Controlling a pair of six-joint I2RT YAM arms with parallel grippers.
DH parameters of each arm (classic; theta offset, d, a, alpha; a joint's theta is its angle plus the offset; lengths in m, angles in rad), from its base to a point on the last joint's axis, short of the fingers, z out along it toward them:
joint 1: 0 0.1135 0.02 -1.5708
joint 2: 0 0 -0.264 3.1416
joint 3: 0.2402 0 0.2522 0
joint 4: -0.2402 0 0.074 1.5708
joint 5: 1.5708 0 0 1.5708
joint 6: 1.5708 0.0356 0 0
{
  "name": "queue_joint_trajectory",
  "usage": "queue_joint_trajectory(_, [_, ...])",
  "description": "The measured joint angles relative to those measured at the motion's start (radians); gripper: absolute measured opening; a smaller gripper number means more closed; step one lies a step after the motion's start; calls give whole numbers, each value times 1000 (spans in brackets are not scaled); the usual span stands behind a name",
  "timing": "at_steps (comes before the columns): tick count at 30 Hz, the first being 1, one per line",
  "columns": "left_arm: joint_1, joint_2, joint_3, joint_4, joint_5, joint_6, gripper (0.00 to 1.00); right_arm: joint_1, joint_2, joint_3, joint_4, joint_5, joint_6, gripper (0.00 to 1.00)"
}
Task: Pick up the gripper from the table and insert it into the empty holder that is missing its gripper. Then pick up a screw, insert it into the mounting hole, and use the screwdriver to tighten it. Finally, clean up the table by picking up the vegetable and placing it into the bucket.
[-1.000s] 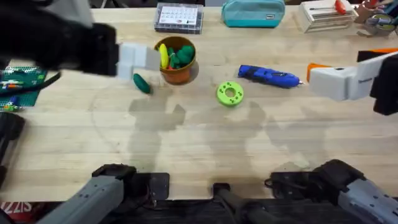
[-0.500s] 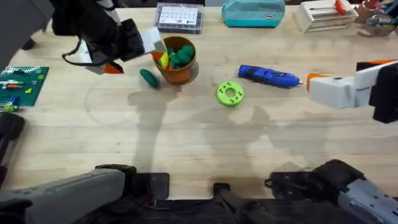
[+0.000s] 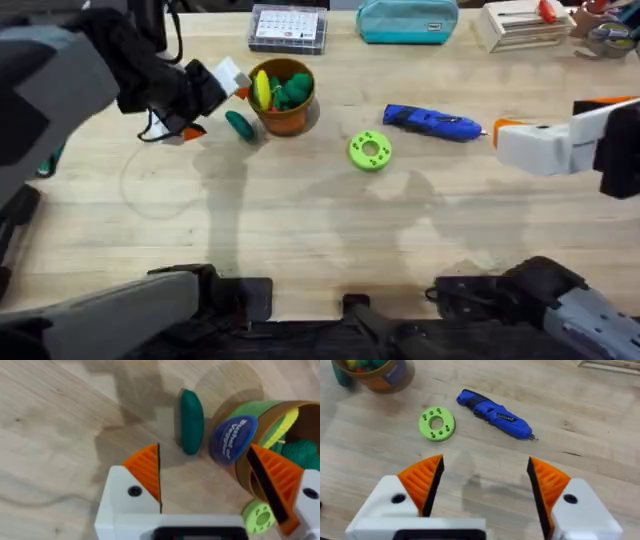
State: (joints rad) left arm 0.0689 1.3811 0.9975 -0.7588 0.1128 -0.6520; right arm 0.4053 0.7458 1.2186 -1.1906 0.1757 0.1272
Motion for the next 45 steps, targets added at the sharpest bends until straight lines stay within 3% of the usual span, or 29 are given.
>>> queue_joint_trajectory(12, [33,-1,-138,172,23,-84,997,0,0,0,0,0,0,983])
queue_joint_trajectory(22, [32,76,-147,226,30,-108,915,0,0,0,5,0,0,983])
queue_joint_trajectory(28, [-10,154,-147,247,39,-112,874,0,0,0,17,0,0,983])
queue_joint_trajectory(34, [-55,153,-147,253,-18,-110,859,0,0,0,17,0,0,983])
queue_joint_trajectory(41, [-85,155,-147,239,-55,-88,654,0,0,0,18,0,0,983])
queue_joint_trajectory(45, [-85,155,-147,238,-66,-84,297,0,0,0,34,0,0,983])
